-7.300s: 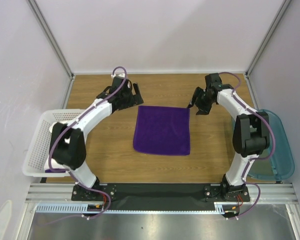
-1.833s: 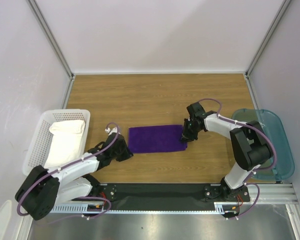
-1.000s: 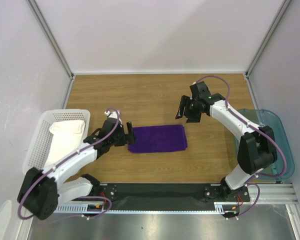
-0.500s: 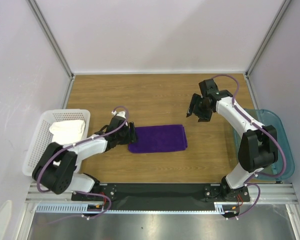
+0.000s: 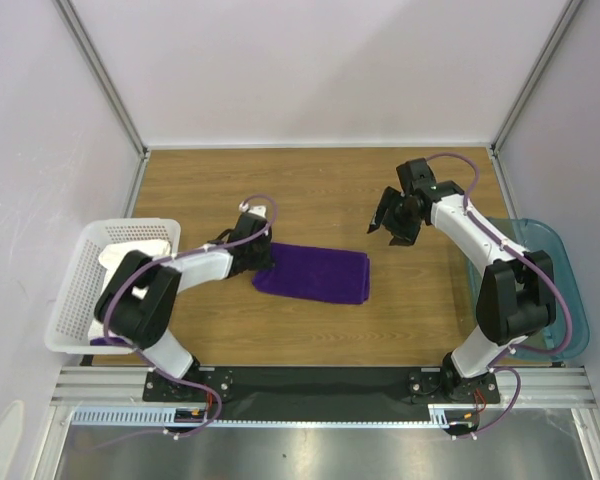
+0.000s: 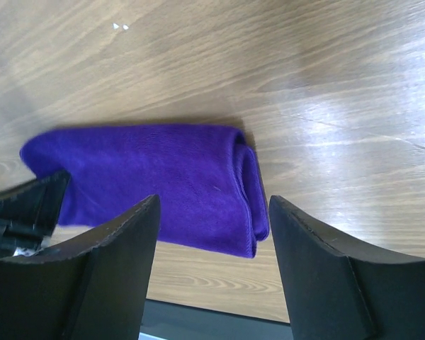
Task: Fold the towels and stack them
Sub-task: Neatly place the folded towel into the bin
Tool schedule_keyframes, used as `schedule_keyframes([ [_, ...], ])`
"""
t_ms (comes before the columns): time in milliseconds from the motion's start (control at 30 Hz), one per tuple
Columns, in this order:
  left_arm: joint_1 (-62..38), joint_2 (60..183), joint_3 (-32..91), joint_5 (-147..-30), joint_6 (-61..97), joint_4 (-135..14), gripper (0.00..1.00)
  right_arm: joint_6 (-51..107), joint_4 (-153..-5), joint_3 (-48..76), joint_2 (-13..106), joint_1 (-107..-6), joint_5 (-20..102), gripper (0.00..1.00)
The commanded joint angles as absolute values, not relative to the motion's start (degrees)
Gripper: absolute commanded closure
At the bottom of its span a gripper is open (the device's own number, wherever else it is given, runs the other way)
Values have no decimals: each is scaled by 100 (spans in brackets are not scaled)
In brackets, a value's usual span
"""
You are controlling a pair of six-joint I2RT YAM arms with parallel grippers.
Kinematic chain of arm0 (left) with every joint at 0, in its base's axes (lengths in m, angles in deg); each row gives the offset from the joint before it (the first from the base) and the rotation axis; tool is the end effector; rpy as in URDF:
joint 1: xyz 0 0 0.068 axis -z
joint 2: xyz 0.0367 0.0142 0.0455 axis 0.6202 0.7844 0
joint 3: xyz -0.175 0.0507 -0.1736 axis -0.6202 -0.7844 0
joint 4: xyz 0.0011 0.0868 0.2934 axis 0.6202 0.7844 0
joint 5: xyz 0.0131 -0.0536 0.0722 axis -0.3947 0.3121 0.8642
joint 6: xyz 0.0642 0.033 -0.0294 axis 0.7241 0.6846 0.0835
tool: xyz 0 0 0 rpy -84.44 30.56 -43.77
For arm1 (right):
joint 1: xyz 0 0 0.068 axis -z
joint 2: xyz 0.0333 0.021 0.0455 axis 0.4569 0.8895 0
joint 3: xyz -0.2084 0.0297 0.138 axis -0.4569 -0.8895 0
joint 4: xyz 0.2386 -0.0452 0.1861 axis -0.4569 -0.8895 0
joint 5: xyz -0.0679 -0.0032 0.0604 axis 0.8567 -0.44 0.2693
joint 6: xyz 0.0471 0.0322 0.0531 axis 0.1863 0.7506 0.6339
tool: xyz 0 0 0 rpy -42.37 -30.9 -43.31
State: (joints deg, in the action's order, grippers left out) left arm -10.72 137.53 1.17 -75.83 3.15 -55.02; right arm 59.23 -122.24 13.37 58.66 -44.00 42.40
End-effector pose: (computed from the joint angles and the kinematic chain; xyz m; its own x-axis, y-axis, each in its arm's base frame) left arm 0.3181 -0.1603 0.0705 -0.8033 -0.0784 -0.5904 0.0682 0.9727 -0.2219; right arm 0.3774 0.1219 0.1969 -0.8735 0.3752 -0.3102 0.2537 0.8946 0.3677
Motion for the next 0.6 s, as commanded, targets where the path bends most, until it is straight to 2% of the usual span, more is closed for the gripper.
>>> schedule_keyframes([
  [0, -1144, 14379, 1014, -7061, 1264, -4928, 82, 6192, -12036, 1497, 5648, -4397, 4067, 31],
  [100, -1223, 14994, 1700, -7052, 1670, -4674, 93, 6289, -11930, 1497, 5666, -4424, 4013, 31],
  [267, -1687, 15819, 2826, -7227, 1716, -4270, 100, 6228, -11895, 1602, 5815, -4415, 4128, 31],
  [533, -3154, 17007, 5259, -7878, 952, -3610, 100, 6184, -11781, 2198, 6386, -4310, 4075, 31],
  [567, -3296, 17122, 5263, -7878, 837, -3540, 100, 6184, -11781, 2261, 6456, -4318, 4066, 31],
])
